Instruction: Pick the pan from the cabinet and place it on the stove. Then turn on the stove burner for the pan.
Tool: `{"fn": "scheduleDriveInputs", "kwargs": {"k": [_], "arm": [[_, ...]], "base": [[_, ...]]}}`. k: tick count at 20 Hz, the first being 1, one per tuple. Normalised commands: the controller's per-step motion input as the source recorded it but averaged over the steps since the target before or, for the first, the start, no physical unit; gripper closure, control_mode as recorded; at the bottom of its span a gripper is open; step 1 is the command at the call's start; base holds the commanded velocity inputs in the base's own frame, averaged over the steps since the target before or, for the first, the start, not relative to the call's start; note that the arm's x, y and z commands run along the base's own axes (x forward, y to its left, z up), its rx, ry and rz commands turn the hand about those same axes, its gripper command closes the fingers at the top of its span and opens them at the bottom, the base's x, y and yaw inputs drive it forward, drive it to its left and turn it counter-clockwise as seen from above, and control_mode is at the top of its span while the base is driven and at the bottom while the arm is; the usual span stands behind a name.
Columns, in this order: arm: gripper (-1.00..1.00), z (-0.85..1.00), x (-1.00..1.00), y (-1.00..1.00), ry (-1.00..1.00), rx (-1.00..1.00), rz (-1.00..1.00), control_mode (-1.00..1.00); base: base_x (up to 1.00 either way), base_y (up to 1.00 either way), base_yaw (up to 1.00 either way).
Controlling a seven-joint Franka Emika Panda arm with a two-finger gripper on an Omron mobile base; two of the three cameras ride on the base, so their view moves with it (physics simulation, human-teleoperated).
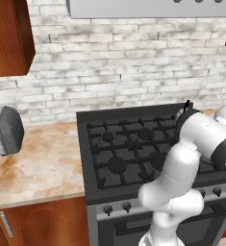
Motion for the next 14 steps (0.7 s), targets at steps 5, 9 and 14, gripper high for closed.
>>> {"fn": "scheduleDriveInputs", "kwargs": {"k": [5,9,14], "arm": [[-1.0,0.22,-0.83,0.47,-0.07,0.01,0.03,-1.0],[-1.0,0.0,-0.78,0.44,-0.06,0.14,0.03,-1.0],[-1.0,0.07,-0.44,0.68,-0.04,0.17,0.0,-1.0]], "base": [[0.0,0.0,0.0],[0.0,0.0,0.0],[0.0,0.0,0.0]]}}
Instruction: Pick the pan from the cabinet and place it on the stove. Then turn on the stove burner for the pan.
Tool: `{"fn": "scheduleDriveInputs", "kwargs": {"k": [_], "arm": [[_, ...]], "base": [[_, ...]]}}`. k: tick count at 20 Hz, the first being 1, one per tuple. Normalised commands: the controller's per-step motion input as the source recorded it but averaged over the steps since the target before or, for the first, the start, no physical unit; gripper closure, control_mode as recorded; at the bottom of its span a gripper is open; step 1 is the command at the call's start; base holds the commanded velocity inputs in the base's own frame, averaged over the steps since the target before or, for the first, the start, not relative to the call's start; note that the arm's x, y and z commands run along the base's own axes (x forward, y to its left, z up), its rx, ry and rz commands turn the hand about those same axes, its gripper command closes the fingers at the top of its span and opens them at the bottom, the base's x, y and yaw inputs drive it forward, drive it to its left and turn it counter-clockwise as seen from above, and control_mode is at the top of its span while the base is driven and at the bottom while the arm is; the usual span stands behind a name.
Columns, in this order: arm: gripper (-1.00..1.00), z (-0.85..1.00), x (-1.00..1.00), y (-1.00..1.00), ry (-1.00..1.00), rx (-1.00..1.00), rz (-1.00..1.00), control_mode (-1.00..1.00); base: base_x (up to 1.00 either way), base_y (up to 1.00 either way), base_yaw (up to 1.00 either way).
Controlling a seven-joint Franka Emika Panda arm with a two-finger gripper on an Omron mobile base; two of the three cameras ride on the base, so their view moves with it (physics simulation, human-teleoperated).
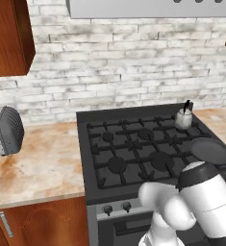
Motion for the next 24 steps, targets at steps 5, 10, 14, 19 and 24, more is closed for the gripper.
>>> {"fn": "scheduleDriveInputs", "kwargs": {"k": [5,10,14,19,24], "arm": [[-1.0,0.03,-0.38,0.26,-0.05,0.29,0.0,-1.0],[-1.0,0.0,-0.52,-0.06,-0.2,0.5,-0.05,-1.0],[-1.0,0.0,-0.27,-0.01,-0.25,0.48,-0.15,-1.0],[-1.0,0.0,-0.09,0.01,-0.27,0.36,-0.26,-1.0],[-1.0,-0.15,0.0,0.26,-0.27,0.16,-0.31,-1.0]], "base": [[0.0,0.0,0.0],[0.0,0.0,0.0],[0.0,0.0,0.0],[0.0,0.0,0.0],[0.0,0.0,0.0]]}}
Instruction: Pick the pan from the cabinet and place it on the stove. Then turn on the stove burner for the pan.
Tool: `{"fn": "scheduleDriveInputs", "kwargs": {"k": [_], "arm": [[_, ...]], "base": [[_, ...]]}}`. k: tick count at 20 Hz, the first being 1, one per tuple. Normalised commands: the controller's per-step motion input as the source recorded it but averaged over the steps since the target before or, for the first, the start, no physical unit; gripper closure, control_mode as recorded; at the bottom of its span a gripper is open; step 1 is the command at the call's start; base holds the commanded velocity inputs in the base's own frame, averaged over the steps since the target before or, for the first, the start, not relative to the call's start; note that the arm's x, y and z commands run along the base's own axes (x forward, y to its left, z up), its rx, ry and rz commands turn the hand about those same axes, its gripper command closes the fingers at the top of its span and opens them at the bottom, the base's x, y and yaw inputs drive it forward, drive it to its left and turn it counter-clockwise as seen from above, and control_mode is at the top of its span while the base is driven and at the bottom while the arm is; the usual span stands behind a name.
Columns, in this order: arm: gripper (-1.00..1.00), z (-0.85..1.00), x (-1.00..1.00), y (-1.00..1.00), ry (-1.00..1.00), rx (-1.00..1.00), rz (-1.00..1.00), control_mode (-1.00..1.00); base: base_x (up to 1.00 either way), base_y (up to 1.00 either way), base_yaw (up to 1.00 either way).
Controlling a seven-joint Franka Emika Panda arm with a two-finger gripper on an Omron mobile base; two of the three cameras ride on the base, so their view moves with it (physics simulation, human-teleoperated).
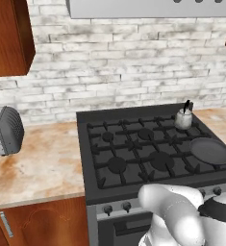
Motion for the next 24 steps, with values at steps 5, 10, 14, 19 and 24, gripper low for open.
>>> {"fn": "scheduleDriveInputs", "kwargs": {"k": [5,10,14,19,24], "arm": [[-1.0,-0.17,0.09,0.29,-0.16,0.2,-0.28,-1.0],[-1.0,0.0,0.03,0.06,-0.07,0.08,-0.15,-1.0],[-1.0,0.0,0.1,0.0,-0.03,0.01,0.0,-1.0],[-1.0,0.0,0.05,0.0,-0.05,0.03,0.0,-1.0],[-1.0,0.0,0.02,-0.01,-0.04,0.02,-0.03,-1.0]], "base": [[0.0,0.0,0.0],[0.0,0.0,0.0],[0.0,0.0,0.0],[0.0,0.0,0.0],[0.0,0.0,0.0]]}}
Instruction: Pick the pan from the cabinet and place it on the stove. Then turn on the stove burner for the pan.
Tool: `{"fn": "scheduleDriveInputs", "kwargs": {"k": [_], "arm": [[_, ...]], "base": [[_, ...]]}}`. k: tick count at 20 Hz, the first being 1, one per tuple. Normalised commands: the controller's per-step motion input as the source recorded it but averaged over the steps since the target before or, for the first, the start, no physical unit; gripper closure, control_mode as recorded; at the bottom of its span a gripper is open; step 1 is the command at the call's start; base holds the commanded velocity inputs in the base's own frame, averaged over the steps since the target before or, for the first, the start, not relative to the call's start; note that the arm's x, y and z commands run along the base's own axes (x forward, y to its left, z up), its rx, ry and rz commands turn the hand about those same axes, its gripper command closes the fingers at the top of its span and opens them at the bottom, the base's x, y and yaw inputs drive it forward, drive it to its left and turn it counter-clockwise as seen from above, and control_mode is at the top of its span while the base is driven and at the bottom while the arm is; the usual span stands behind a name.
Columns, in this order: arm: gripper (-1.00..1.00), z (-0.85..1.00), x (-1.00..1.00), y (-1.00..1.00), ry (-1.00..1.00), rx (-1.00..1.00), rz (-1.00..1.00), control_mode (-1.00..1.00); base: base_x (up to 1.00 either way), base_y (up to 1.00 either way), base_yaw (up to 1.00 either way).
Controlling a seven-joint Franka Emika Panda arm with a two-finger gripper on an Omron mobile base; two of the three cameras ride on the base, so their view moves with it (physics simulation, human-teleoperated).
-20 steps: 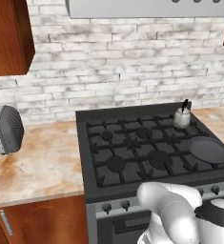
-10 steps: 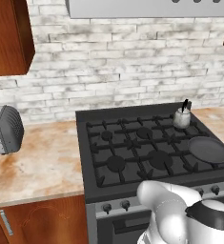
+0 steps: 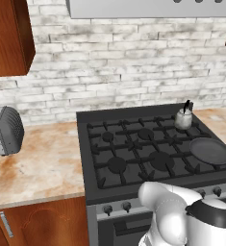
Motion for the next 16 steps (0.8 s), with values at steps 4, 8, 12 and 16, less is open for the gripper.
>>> {"fn": "scheduleDriveInputs", "kwargs": {"k": [4,8,12,16], "arm": [[-1.0,0.0,-0.16,-0.3,-0.12,0.09,-0.07,-1.0],[-1.0,0.0,-0.19,-0.26,-0.07,0.05,-0.08,-1.0],[-1.0,0.0,0.02,-0.06,0.0,0.0,-0.08,-1.0],[-1.0,0.0,0.18,-0.12,0.0,0.02,-0.04,-1.0]], "base": [[0.0,0.0,0.0],[0.0,0.0,0.0],[0.0,0.0,0.0],[0.0,0.0,0.0]]}}
